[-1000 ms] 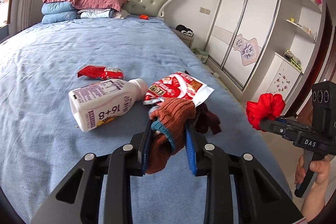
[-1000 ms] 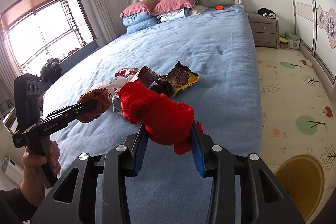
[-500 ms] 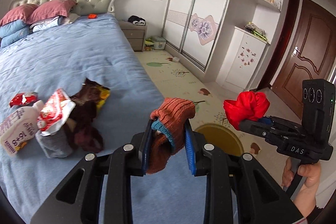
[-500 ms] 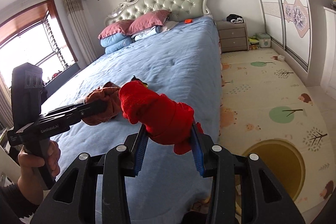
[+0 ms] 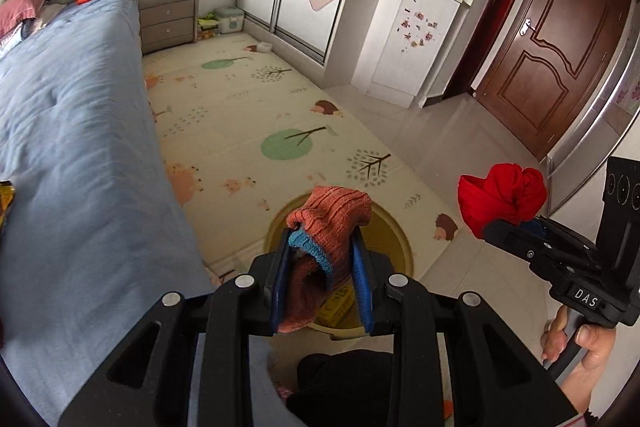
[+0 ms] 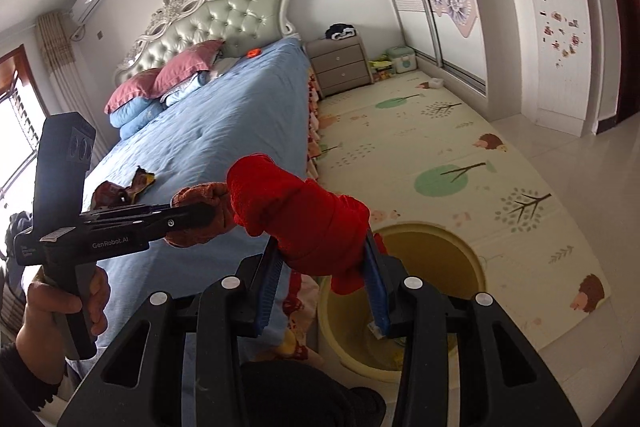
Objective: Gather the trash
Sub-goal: 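Carry the sock with the left tool while the right tool carries the red toy, both releasing into the bin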
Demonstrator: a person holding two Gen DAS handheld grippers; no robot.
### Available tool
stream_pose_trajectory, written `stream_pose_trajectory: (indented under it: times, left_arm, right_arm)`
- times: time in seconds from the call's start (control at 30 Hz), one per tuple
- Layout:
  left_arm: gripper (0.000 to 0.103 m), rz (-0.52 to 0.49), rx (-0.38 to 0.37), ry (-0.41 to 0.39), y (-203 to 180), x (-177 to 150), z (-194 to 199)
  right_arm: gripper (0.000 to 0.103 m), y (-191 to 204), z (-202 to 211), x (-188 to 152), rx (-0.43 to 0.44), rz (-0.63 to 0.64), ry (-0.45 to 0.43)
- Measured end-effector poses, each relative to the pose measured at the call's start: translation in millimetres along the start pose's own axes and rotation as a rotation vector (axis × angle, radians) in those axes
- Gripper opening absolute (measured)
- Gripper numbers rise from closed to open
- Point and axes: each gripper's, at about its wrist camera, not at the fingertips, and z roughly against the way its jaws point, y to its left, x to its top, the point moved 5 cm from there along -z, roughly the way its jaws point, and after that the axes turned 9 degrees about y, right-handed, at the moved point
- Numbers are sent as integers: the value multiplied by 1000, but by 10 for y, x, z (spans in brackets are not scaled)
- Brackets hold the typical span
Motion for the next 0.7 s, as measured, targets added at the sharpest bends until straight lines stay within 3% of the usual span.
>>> stream_pose_trajectory:
  times: [0.3,0.6,0.63,0.7]
  left_arm:
    - [28,-59,0,149,-348,157,-770]
    - [29,-70,32,215,-370,249,-1125]
    - [32,-62,28,221,-352,249,-1146]
    - [54,-42,26,231,-294,265,-1173]
  right_arm:
    - [38,-706,-274,-273,-48,-124,82]
    - [38,-913,-619,-355,-49,-164,145]
    - [39,-926,-656,-353,-52,-164,152]
    - [49,-939,-731,-349,-63,-161,175]
